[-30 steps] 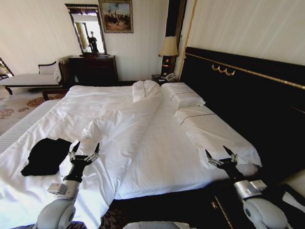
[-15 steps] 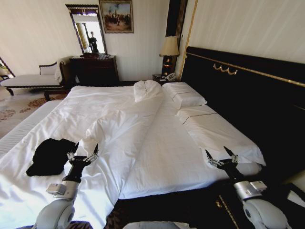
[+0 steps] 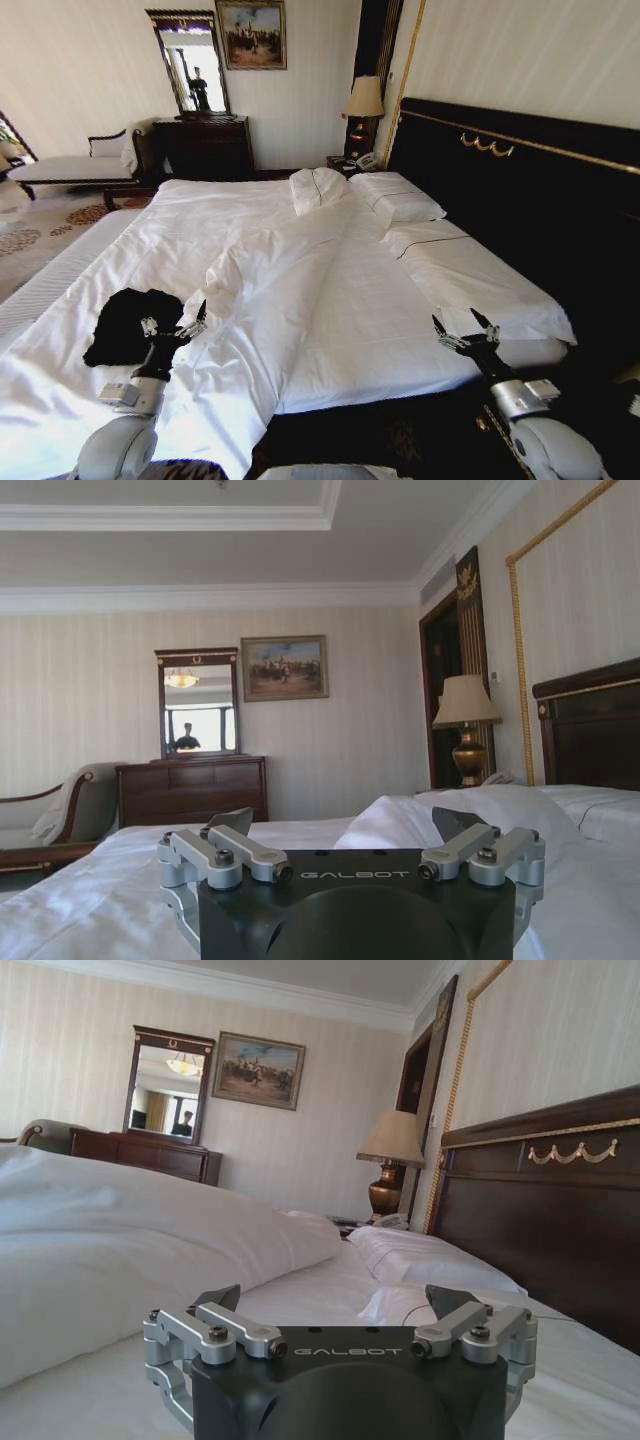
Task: Fold the clothes on the bed.
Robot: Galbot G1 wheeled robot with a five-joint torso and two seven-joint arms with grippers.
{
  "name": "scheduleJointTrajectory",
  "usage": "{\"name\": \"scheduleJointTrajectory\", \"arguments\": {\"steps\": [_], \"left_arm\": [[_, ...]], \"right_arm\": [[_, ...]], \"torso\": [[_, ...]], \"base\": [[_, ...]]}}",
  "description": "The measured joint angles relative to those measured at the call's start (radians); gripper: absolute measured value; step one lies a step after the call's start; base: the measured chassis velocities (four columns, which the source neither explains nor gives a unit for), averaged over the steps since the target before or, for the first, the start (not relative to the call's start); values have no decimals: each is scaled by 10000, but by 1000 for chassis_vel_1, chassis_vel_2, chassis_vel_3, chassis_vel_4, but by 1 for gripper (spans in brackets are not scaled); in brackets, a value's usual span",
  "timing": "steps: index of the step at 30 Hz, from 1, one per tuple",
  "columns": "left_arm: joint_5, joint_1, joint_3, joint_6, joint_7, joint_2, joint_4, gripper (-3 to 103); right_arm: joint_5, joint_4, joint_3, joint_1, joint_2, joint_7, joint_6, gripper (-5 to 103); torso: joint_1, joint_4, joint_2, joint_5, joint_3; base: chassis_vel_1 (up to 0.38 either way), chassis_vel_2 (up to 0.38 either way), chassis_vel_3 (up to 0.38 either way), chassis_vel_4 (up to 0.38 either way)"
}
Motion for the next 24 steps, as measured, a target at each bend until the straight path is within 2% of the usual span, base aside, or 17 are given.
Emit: {"name": "scheduleJointTrajectory", "arguments": {"steps": [24], "left_arm": [[-114,68,-101,29,-60,-17,-78,100]], "right_arm": [[-65,43,-20,-40,125,-14,1,100]], "torso": [[0,1,0,-1,0]], "base": [[110,114,-104,-106]]}}
